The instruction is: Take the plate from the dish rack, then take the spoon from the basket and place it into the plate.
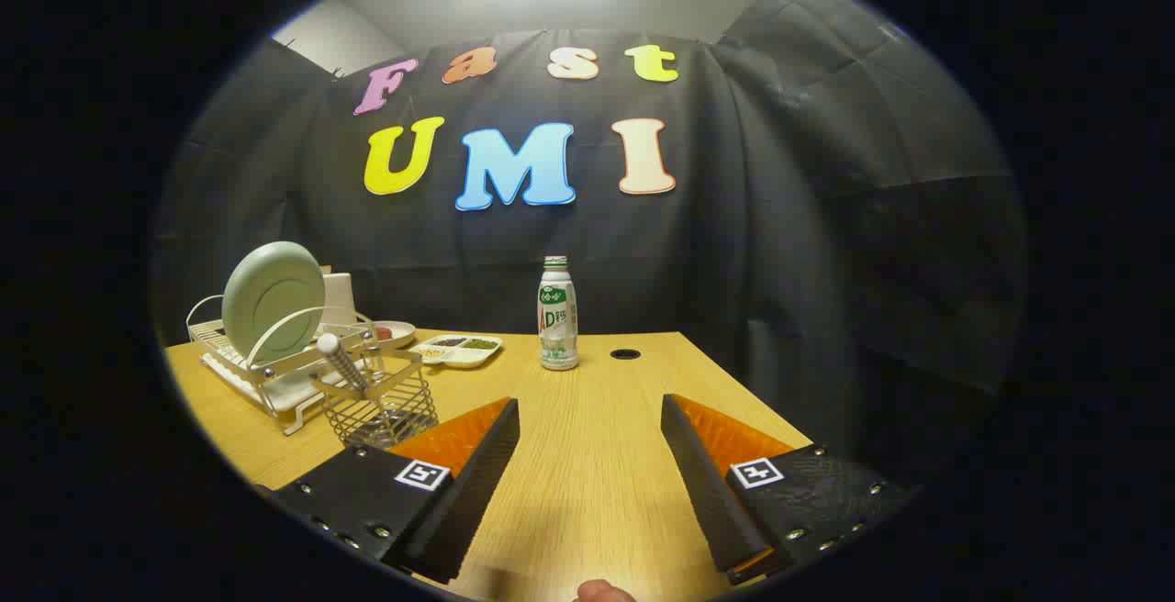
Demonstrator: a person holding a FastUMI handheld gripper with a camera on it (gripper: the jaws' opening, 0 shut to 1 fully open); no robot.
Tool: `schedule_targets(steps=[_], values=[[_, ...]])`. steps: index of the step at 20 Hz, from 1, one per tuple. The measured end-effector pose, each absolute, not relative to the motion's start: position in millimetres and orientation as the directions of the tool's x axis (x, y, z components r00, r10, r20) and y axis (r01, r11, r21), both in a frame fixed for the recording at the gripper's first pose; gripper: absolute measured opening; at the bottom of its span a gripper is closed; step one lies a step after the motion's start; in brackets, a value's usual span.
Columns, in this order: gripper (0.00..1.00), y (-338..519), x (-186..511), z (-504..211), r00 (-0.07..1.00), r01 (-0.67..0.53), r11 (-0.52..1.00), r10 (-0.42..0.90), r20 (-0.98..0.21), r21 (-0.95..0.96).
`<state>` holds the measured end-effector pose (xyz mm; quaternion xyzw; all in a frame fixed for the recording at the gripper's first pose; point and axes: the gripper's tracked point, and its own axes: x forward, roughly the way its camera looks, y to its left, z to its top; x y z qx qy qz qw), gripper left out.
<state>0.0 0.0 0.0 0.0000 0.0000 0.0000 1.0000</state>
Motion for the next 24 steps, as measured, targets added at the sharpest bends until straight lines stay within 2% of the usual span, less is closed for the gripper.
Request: schedule_targets(steps=[6,15,20,24], values=[[0.96,-13.9,30.3,38.0,0.998,0.034,0.999,-0.034,0.059,0.0],[0.95,-6.1,-15.9,194.5,0.992,0.027,0.999,-0.023,0.122,-0.033],[0.95,35.0,-37.5,249.8,0.993,0.037,0.999,-0.035,0.116,-0.012],[0.96,82.3,-31.8,256.0,0.995,0.038,0.999,-0.039,0.095,0.016]])
